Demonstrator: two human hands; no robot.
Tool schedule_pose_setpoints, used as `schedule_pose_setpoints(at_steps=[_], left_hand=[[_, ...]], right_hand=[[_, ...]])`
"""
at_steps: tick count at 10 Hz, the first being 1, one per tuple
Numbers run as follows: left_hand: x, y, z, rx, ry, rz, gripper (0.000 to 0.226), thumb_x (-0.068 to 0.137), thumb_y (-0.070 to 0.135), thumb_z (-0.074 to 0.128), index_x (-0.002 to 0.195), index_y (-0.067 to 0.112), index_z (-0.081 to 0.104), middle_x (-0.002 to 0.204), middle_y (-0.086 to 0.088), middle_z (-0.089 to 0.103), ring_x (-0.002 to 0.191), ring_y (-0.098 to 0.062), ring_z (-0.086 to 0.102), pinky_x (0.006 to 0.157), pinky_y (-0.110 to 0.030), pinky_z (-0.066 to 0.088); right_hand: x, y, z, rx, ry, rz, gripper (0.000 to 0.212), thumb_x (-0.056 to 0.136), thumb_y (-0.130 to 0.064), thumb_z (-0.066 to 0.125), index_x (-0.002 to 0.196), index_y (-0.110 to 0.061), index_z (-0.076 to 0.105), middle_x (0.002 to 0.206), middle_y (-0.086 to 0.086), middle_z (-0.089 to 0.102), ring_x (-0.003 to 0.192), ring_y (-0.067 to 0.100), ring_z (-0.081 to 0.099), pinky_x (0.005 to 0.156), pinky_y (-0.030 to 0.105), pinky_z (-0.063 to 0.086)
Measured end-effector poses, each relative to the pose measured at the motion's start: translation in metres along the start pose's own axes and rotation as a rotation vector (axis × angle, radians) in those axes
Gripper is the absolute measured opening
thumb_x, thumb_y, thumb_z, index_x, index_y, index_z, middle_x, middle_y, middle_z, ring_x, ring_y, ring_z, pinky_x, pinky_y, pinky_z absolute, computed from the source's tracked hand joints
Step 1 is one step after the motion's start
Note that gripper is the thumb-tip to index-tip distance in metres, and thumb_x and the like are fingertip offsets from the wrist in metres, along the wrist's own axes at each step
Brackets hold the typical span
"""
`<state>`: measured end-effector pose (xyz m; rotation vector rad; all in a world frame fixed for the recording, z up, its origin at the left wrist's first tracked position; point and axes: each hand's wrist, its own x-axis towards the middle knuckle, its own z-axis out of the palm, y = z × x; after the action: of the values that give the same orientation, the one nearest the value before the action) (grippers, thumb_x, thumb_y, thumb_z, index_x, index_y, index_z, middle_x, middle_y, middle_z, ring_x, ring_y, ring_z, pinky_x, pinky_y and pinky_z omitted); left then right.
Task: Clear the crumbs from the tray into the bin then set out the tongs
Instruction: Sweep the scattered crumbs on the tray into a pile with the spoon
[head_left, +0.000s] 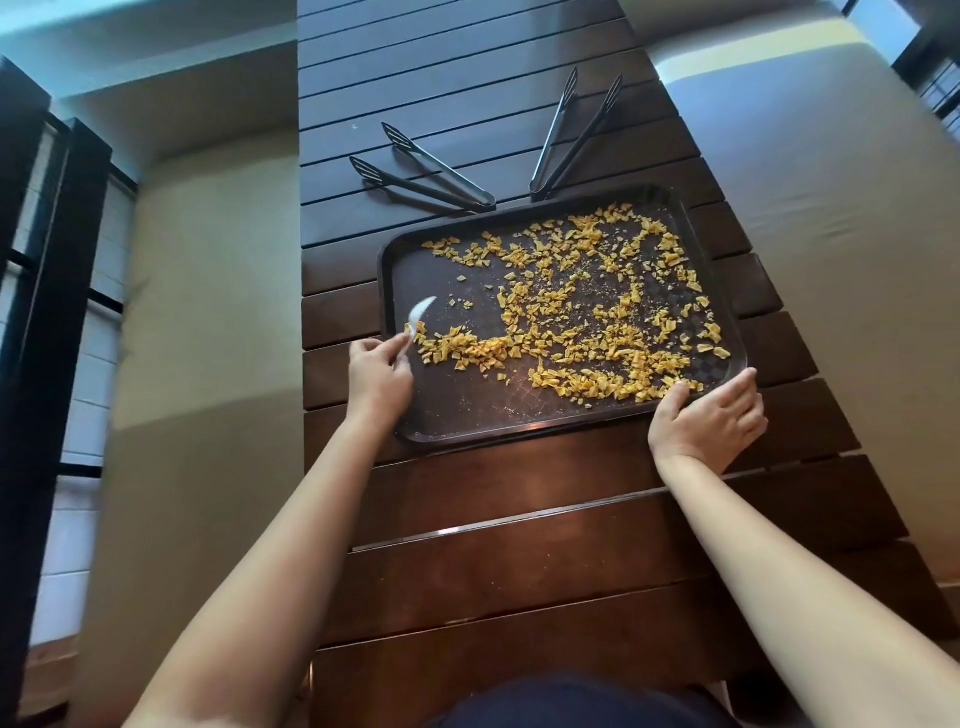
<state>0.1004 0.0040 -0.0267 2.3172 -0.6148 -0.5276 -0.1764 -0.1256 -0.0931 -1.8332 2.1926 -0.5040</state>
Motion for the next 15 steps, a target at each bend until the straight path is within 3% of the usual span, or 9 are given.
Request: schedule_pose_setpoints(at_steps=[1, 2, 4, 6, 8, 9, 11, 13, 15], left_hand=[[0.000, -0.001, 0.000, 0.075, 0.064, -0.049, 0.036, 0.096, 0.007, 0.042, 0.131, 0.004, 0.052, 0.124, -0.015, 0.038, 0.105, -0.023, 0.051, 0.082, -0.003, 0.025], [-0.004, -0.001, 0.002, 0.092, 0.041, -0.058, 0.037, 0.097, 0.008, 0.042, 0.131, 0.004, 0.052, 0.127, -0.014, 0.037, 0.105, -0.022, 0.051, 0.083, -0.007, 0.028], [-0.033, -0.005, 0.012, 0.066, -0.055, 0.058, 0.032, 0.094, 0.007, 0.047, 0.123, 0.004, 0.059, 0.109, -0.004, 0.036, 0.075, -0.008, 0.047, 0.068, -0.007, 0.040], [-0.015, 0.012, 0.014, 0.003, 0.037, 0.064, 0.026, 0.094, 0.014, 0.051, 0.116, 0.010, 0.065, 0.108, -0.002, 0.034, 0.081, -0.010, 0.046, 0.077, -0.012, 0.041], [0.035, 0.034, 0.018, 0.038, 0.000, 0.004, 0.030, 0.096, 0.019, 0.047, 0.122, 0.012, 0.061, 0.126, -0.011, 0.036, 0.099, -0.016, 0.051, 0.091, -0.018, 0.039], [0.044, 0.036, 0.022, 0.083, -0.121, 0.011, 0.027, 0.096, 0.019, 0.049, 0.120, 0.014, 0.061, 0.129, -0.010, 0.037, 0.109, -0.017, 0.049, 0.088, -0.017, 0.036], [0.025, 0.016, 0.011, 0.178, -0.196, 0.079, 0.020, 0.090, 0.022, 0.055, 0.102, 0.017, 0.070, 0.108, -0.003, 0.046, 0.096, -0.011, 0.044, 0.079, -0.025, 0.038], [0.022, 0.002, 0.001, 0.027, -0.060, 0.056, 0.014, 0.087, 0.021, 0.061, 0.094, 0.015, 0.072, 0.104, -0.003, 0.047, 0.100, -0.015, 0.049, 0.081, -0.024, 0.042], [0.034, 0.012, 0.011, 0.028, -0.045, -0.024, 0.022, 0.093, 0.022, 0.053, 0.110, 0.013, 0.066, 0.122, -0.011, 0.045, 0.108, -0.018, 0.050, 0.081, -0.019, 0.038]], right_hand=[[-0.001, 0.000, -0.001, 0.005, -0.004, -0.001, 0.078, 0.083, -0.041, 0.031, 0.144, 0.003, 0.015, 0.146, 0.025, 0.028, 0.134, 0.038, 0.024, 0.112, 0.049, 0.014], [-0.001, -0.001, -0.001, 0.006, -0.002, 0.001, 0.078, 0.083, -0.042, 0.031, 0.145, 0.003, 0.015, 0.146, 0.025, 0.028, 0.134, 0.038, 0.024, 0.112, 0.049, 0.013], [0.000, 0.000, -0.001, 0.004, -0.005, 0.004, 0.078, 0.083, -0.043, 0.030, 0.145, 0.002, 0.014, 0.147, 0.024, 0.027, 0.135, 0.038, 0.023, 0.113, 0.049, 0.013], [-0.001, -0.001, -0.002, 0.005, 0.002, 0.001, 0.078, 0.082, -0.041, 0.031, 0.144, 0.004, 0.016, 0.145, 0.026, 0.029, 0.133, 0.038, 0.025, 0.112, 0.049, 0.014], [0.000, -0.001, -0.001, 0.003, 0.000, 0.000, 0.078, 0.082, -0.041, 0.031, 0.144, 0.004, 0.016, 0.145, 0.026, 0.029, 0.133, 0.038, 0.025, 0.112, 0.049, 0.014], [0.000, -0.001, -0.001, -0.002, -0.003, 0.003, 0.078, 0.082, -0.042, 0.030, 0.144, 0.003, 0.016, 0.145, 0.026, 0.028, 0.134, 0.038, 0.024, 0.112, 0.049, 0.013], [0.000, -0.001, -0.001, -0.005, -0.004, 0.001, 0.077, 0.082, -0.041, 0.031, 0.144, 0.004, 0.016, 0.145, 0.026, 0.029, 0.133, 0.038, 0.025, 0.112, 0.049, 0.014], [0.000, 0.000, 0.000, -0.008, 0.000, -0.002, 0.077, 0.082, -0.041, 0.031, 0.144, 0.004, 0.016, 0.145, 0.026, 0.029, 0.133, 0.038, 0.025, 0.112, 0.049, 0.014], [0.000, 0.000, 0.000, -0.009, 0.001, 0.000, 0.078, 0.082, -0.042, 0.030, 0.144, 0.003, 0.015, 0.146, 0.025, 0.028, 0.134, 0.038, 0.024, 0.112, 0.050, 0.013]])
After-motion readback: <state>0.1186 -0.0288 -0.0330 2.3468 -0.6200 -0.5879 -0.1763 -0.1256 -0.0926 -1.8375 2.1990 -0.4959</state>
